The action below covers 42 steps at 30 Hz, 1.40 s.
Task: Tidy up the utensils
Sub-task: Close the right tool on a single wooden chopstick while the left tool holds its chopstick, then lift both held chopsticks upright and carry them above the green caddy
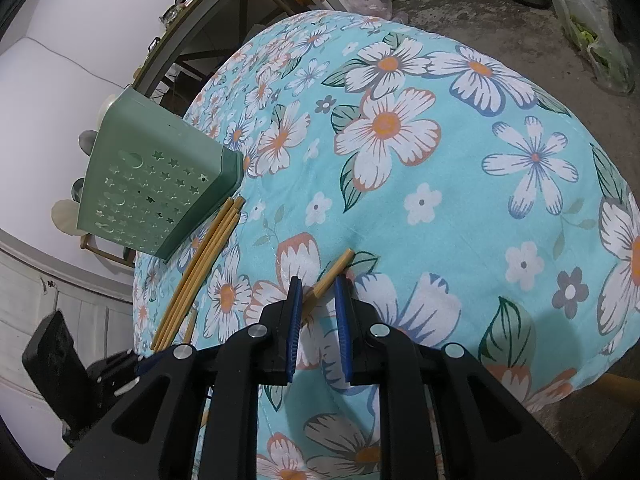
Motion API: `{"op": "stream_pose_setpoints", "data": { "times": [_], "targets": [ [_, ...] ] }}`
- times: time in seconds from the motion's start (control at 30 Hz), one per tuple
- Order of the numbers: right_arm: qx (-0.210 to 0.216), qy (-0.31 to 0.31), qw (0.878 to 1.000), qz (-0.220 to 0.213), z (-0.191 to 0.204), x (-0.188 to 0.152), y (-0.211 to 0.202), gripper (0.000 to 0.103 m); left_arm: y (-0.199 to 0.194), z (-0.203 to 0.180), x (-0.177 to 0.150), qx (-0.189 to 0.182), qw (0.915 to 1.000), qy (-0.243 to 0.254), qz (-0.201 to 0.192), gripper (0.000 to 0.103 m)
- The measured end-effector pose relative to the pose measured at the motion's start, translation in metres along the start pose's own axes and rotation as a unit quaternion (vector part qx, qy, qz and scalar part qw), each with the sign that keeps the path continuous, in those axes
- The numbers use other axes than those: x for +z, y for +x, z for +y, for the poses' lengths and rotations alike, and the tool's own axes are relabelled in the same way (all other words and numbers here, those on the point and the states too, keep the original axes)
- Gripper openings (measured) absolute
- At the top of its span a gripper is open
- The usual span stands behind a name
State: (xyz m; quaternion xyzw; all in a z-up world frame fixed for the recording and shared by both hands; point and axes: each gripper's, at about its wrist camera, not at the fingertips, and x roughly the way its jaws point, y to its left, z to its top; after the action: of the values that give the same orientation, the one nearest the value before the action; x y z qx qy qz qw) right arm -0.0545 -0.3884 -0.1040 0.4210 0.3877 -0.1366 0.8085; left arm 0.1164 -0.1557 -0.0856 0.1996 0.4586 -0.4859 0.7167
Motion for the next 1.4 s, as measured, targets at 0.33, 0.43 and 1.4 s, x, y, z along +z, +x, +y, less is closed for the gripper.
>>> {"op": "stream_pose_setpoints", "data": {
  "times": [0.33, 0.43, 1.4],
  "targets": [
    [0.006, -0.004, 1.000, 0.003, -0.002, 0.002, 0.001, 0.016, 0.022, -0.006, 0.024, 0.000, 1.0000, 0.001, 0.007, 0.014],
    [0.007, -0.003, 1.000, 0.006, -0.002, 0.003, 0.001, 0.017, 0.025, -0.008, 0.026, 0.003, 1.0000, 0.000, 0.005, 0.014],
    [0.034, -0.037, 0.997, -0.063, 0.032, 0.014, -0.030, 0.010, -0.035, 0.006, 0.039, 0.002, 0.9958, -0.034, -0.085, 0.004]
  ]
}}
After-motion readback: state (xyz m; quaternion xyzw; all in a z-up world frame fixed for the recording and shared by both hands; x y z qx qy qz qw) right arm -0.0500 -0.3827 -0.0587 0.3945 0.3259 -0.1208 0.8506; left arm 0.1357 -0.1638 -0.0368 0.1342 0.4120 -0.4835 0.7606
